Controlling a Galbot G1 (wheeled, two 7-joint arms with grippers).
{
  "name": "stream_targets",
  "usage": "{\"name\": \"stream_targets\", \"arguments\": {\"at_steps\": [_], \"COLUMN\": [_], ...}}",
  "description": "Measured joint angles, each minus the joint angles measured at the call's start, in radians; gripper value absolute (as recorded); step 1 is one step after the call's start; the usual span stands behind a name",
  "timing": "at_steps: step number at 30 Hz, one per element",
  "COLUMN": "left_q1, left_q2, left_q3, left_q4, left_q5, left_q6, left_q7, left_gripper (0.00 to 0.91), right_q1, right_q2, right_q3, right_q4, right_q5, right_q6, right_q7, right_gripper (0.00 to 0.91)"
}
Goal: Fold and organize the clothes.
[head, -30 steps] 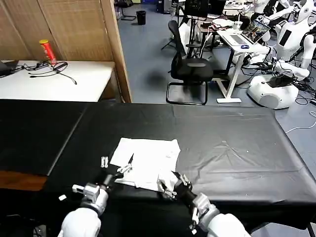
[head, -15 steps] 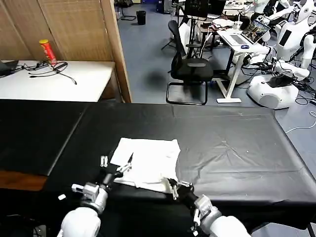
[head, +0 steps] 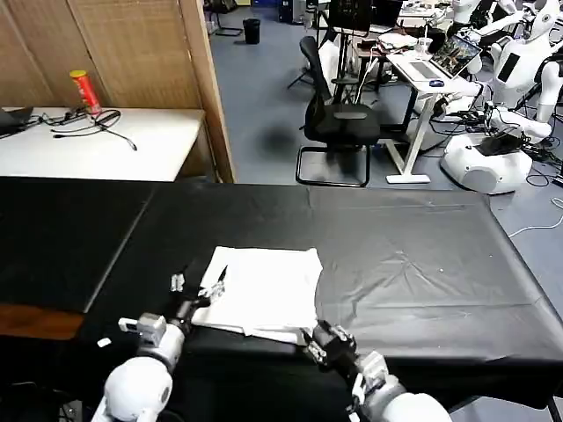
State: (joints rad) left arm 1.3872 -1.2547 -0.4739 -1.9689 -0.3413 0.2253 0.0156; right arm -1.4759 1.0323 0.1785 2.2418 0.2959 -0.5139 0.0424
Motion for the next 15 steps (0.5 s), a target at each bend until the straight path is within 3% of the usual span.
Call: {"name": "stream_targets", "arguments": {"at_steps": [9, 15], "left_q1": [-0.011, -0.048], "left_q2": [-0.009, -0.008], "left_q3": [-0.024, -0.047], "left_q4": [0.056, 0.089], "left_q5": [-0.161, -0.323], "left_q6": [0.054, 0.12], "left_q7": [-0.005, -0.01], "left_gripper": [0.878, 0.878], "right_q1": [-0.086, -0.107], "right_q2": [0.026, 0.046], "right_q3": [0.145, 0.188], "right_q4": [0.09, 0.117], "right_q5": [0.067, 0.061], "right_q6": [0.016, 0.026], "right_q7": [0.014, 0.012], "right_gripper": [0.878, 0.878]}}
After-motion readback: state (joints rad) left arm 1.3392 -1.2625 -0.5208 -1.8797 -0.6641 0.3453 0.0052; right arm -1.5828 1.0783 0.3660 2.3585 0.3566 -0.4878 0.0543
